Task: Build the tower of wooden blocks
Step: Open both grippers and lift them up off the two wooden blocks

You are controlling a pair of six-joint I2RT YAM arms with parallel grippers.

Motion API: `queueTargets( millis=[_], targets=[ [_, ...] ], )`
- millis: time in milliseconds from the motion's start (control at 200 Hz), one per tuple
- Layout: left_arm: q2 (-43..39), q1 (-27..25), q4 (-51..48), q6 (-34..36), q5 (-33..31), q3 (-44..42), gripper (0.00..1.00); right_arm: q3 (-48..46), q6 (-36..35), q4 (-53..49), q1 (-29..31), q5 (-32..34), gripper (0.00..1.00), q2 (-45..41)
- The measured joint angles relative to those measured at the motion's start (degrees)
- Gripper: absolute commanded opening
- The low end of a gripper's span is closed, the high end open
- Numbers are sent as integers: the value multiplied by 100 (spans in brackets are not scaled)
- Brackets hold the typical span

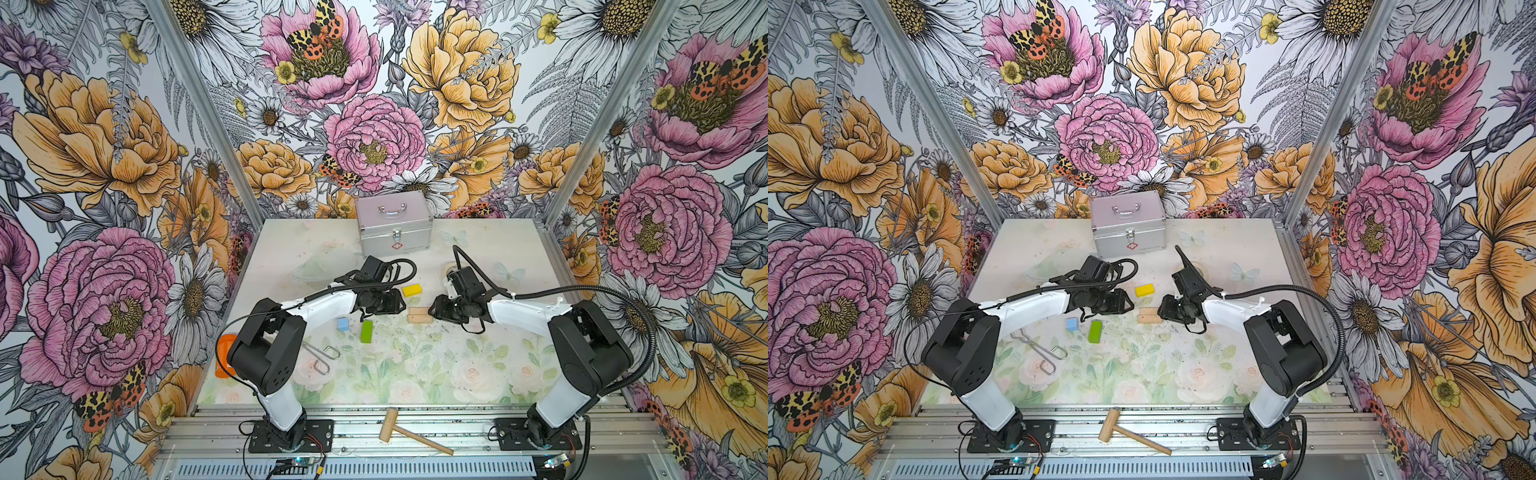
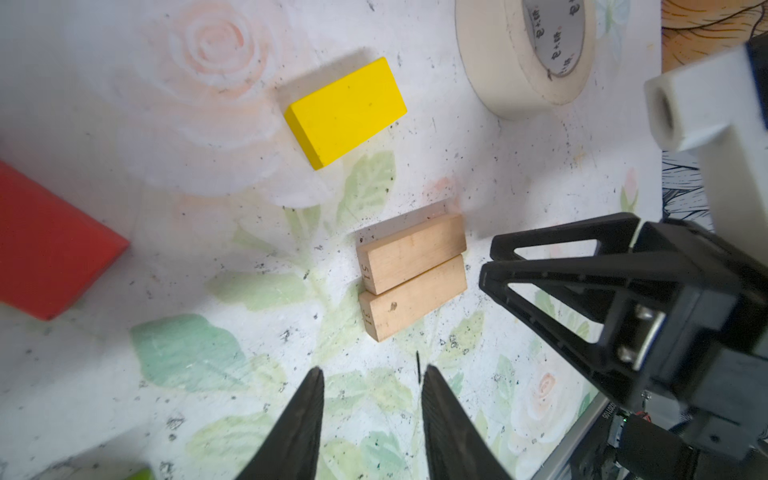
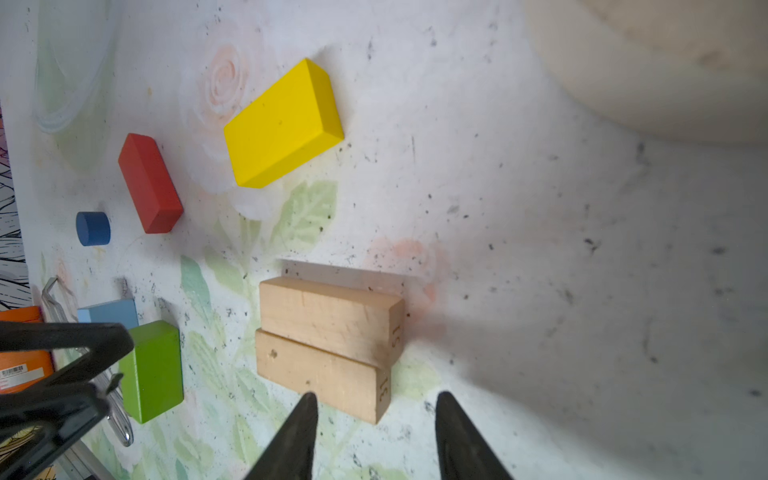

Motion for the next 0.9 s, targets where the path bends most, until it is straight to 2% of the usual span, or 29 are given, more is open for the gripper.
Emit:
queueTargets(
  millis=[901],
  targets=[
    [-192, 44, 2, -37, -28, -107, 41, 549, -90, 11, -15, -109, 50, 699]
  ],
)
